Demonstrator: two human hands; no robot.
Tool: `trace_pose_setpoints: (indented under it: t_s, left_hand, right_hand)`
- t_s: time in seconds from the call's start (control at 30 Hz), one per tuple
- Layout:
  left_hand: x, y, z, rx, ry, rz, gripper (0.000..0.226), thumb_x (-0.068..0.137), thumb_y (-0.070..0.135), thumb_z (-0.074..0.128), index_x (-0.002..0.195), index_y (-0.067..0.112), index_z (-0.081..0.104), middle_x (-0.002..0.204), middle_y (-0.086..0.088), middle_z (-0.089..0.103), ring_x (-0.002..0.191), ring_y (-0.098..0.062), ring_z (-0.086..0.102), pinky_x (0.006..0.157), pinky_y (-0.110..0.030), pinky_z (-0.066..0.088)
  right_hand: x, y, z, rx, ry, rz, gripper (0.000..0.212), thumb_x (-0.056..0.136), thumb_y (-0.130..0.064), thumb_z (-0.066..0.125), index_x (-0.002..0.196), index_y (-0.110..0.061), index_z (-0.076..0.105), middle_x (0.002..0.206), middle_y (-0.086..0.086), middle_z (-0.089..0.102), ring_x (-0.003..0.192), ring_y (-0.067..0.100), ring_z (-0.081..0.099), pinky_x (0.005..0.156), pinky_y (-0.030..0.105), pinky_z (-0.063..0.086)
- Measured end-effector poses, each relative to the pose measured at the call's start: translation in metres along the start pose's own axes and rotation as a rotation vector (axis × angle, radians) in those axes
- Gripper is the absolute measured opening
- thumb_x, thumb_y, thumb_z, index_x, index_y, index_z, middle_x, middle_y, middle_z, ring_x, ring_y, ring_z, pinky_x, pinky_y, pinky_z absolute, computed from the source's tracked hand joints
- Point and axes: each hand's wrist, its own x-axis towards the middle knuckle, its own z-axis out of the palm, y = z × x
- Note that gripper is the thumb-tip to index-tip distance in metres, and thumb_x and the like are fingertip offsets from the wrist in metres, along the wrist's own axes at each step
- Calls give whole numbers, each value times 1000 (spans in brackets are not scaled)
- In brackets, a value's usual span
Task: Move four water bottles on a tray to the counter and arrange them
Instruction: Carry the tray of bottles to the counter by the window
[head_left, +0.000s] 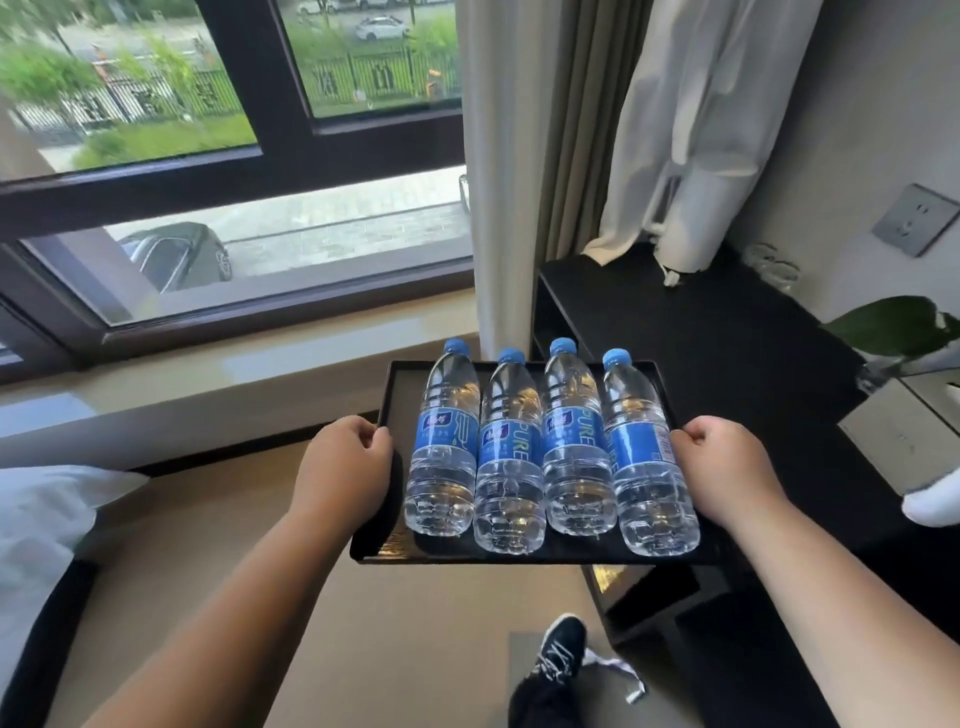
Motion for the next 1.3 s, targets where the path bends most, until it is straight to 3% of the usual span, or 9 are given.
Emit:
trace_pose_setpoints:
  t_s: [0.17, 0.6, 0.77, 0.97, 1.07, 1.13, 1.3]
  left_hand:
    - [61, 31, 33, 10, -38, 8, 22, 94, 33, 55, 73, 26, 62, 66, 10, 66, 62, -7, 59, 51, -26, 37]
    - [201, 134, 142, 88, -167, 68, 24, 96, 34, 53, 74, 26, 58, 66, 7, 64, 62, -9, 58, 50, -27, 36]
    - [241, 172, 178, 124, -212, 145, 26, 96, 35, 53, 72, 24, 58, 65, 6, 62, 59, -9, 56, 49, -27, 34]
    - [293, 225, 232, 131, -296, 280, 20, 96, 36, 52, 83, 24, 60, 75, 5, 63, 69, -16, 59, 61, -32, 45]
    - [320, 249, 262, 159, -370, 379, 20, 98, 36, 50, 88, 24, 61, 75, 5, 62, 67, -14, 59, 58, -29, 43]
    - [336, 268, 282, 161, -425, 446, 21, 99, 35, 51, 85, 24, 60, 73, 7, 60, 64, -9, 56, 53, -27, 40]
    - [375, 314, 326, 171, -578, 635, 22, 99, 31, 53, 83, 18, 60, 76, 2, 61, 72, -19, 60, 63, -34, 48]
  right_hand:
    - [64, -1, 3, 24, 5, 22, 32, 87, -28, 58, 69, -1, 58, 67, 19, 65, 55, 25, 47, 50, 34, 36]
    - [234, 16, -24, 35, 59, 94, 31, 91, -30, 60, 68, -9, 61, 62, 7, 66, 62, 32, 64, 53, 42, 51]
    - [265, 38, -28, 62, 116, 177, 33, 92, -29, 59, 66, -9, 56, 60, 9, 63, 52, 23, 51, 49, 37, 44]
    - [290, 65, -34, 40, 206, 293, 33, 101, -38, 57, 78, -14, 64, 70, 2, 68, 65, 22, 64, 57, 33, 49]
    - [298, 77, -35, 64, 259, 359, 35, 103, -42, 56, 80, -16, 64, 72, 0, 68, 67, 19, 64, 62, 34, 52]
    - [301, 84, -33, 71, 291, 434, 36, 102, -44, 55, 80, -16, 63, 72, 1, 68, 67, 19, 65, 59, 33, 50]
    - [294, 94, -20, 107, 415, 584, 40, 104, -43, 56, 75, -16, 59, 67, 4, 65, 63, 22, 61, 57, 37, 45]
